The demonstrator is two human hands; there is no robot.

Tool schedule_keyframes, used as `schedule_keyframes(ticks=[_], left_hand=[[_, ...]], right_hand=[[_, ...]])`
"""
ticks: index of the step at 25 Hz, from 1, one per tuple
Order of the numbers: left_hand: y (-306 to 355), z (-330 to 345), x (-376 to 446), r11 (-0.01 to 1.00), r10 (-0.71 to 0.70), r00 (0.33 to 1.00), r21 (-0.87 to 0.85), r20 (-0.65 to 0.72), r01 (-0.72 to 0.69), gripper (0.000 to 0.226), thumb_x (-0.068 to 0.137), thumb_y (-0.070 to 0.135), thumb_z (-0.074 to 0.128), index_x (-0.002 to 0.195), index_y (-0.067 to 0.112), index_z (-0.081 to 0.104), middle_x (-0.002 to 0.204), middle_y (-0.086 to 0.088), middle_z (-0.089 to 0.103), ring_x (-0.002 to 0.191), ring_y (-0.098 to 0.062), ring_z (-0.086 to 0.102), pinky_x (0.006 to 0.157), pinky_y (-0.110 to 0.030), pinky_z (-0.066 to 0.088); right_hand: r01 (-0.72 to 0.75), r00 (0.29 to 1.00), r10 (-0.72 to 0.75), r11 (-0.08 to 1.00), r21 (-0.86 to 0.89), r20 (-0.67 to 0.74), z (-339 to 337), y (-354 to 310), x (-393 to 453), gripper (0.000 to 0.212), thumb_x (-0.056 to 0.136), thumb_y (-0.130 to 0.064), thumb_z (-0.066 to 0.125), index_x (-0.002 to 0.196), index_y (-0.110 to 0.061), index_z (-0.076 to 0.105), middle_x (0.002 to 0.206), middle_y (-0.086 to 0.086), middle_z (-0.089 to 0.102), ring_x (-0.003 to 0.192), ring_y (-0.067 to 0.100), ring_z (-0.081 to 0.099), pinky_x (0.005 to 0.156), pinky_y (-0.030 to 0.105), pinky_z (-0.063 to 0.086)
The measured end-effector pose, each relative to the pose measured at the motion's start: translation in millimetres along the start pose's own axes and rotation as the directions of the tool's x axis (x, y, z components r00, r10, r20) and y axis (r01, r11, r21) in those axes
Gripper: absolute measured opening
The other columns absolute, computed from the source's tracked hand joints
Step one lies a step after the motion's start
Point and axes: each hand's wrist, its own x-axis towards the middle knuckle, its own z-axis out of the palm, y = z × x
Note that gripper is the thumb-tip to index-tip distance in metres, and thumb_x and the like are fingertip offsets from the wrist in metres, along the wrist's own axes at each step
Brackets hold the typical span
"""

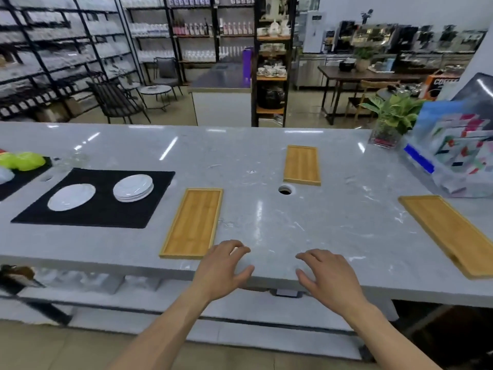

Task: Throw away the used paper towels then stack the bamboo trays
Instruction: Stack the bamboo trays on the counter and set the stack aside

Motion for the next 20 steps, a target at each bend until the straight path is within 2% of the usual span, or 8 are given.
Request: schedule_keyframes(ticks=[6, 11, 15, 18, 20], left_hand=[[-48, -8, -26, 0.984, -0.179, 0.984, -0.013, -0.013, 0.179, 0.052, 0.089, 0.057, 0.049, 0.129, 0.024, 0.057, 0.134, 0.002, 0.054, 0.120, -0.017, 0.051, 0.095, -0.035, 0.045], [-105, -21, -36, 0.984, -0.179, 0.984, 0.017, -0.006, 0.179, 0.055, 0.086, 0.058, 0.054, 0.129, 0.024, 0.057, 0.134, -0.002, 0.054, 0.122, -0.021, 0.051, 0.099, -0.038, 0.042], [-156, -29, -34, 0.986, -0.163, 0.986, 0.034, 0.038, 0.161, 0.063, 0.082, 0.064, 0.057, 0.132, 0.027, 0.054, 0.143, -0.001, 0.047, 0.132, -0.022, 0.042, 0.106, -0.041, 0.037], [-188, -28, -32, 0.986, -0.166, 0.978, 0.002, 0.123, 0.167, 0.073, 0.079, 0.072, 0.055, 0.140, 0.034, 0.043, 0.156, 0.003, 0.028, 0.146, -0.019, 0.018, 0.114, -0.036, 0.024], [-204, -24, -31, 0.987, -0.155, 0.973, -0.010, 0.172, 0.159, 0.079, 0.077, 0.076, 0.052, 0.143, 0.039, 0.035, 0.160, 0.007, 0.018, 0.148, -0.016, 0.009, 0.116, -0.035, 0.018]], right_hand=[[0.167, 0.986, -0.168, 0.984, 0.064, 0.015, 24, -39, 49, 0.044, 0.091, -0.052, 0.045, 0.130, -0.033, 0.052, 0.132, -0.011, 0.057, 0.122, 0.012, 0.051, 0.102, 0.034, 0.035], [0.213, 0.973, -0.220, 0.971, 0.110, 0.066, 50, -82, 87, 0.053, 0.088, -0.058, 0.044, 0.135, -0.034, 0.047, 0.137, -0.009, 0.052, 0.129, 0.014, 0.045, 0.105, 0.035, 0.034], [0.194, 0.957, -0.214, 0.974, 0.114, 0.197, 76, -114, 117, 0.071, 0.082, -0.072, 0.031, 0.146, -0.042, 0.021, 0.158, -0.005, 0.022, 0.145, 0.018, 0.017, 0.117, 0.042, 0.018], [0.172, 0.949, -0.193, 0.980, 0.104, 0.248, 93, -129, 131, 0.083, 0.076, -0.083, 0.025, 0.147, -0.045, 0.005, 0.162, -0.003, 0.006, 0.148, 0.019, 0.000, 0.119, 0.045, 0.007], [0.151, 0.947, -0.171, 0.984, 0.092, 0.273, 104, -136, 136, 0.087, 0.073, -0.087, 0.022, 0.147, -0.047, -0.001, 0.162, -0.003, 0.000, 0.148, 0.019, -0.005, 0.119, 0.047, 0.002]])
